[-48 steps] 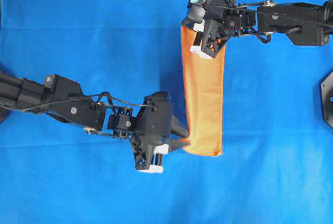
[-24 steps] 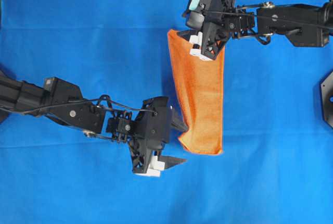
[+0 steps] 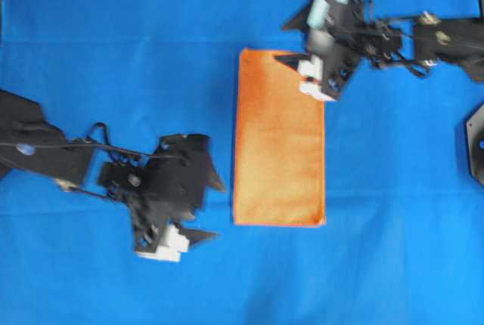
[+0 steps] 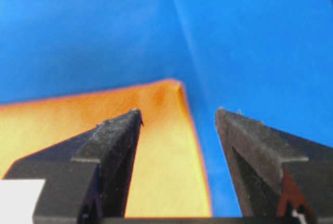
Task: Fold the orange towel.
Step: 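Open both grippers and retract them to the sides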
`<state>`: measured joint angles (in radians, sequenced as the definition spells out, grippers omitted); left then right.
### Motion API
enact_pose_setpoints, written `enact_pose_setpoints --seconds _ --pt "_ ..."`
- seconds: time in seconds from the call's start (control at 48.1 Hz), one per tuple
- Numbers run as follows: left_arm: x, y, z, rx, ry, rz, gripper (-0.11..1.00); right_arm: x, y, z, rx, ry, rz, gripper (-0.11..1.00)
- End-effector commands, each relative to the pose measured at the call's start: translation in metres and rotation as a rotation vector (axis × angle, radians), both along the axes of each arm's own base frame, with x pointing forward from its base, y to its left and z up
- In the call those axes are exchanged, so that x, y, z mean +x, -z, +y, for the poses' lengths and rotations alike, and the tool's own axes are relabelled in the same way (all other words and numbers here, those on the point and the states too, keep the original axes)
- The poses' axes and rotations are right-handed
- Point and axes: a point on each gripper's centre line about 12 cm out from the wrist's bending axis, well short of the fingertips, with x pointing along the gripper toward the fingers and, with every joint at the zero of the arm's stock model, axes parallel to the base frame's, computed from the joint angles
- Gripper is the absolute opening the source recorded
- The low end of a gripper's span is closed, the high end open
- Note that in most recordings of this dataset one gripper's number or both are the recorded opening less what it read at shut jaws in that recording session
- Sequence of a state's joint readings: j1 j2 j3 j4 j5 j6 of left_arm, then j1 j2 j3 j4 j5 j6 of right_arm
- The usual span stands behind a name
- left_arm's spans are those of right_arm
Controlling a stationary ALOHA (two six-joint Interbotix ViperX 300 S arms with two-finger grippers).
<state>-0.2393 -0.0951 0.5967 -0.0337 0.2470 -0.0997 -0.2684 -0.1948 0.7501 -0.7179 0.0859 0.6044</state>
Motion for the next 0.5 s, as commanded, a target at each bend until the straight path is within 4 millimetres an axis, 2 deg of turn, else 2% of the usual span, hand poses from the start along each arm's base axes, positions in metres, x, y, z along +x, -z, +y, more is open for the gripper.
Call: enact_pose_setpoints --seconds 0.0,0.208,0.478 --pt "-0.009 -0.025 0.007 -0.014 -0.011 -0.069 0.81 -0.013 -0.019 0.015 0.007 -0.023 -0.066 0.62" --pt "-0.042 -0.039 0.037 -0.029 -0.067 -0.257 0.82 -0.053 -0.027 0.053 0.091 -0.072 -0.150 0.62" --pt "-0.103 -0.051 0.064 -0.029 -0.116 -0.490 0.82 -0.101 -0.035 0.082 0.146 -0.139 -0.263 0.60"
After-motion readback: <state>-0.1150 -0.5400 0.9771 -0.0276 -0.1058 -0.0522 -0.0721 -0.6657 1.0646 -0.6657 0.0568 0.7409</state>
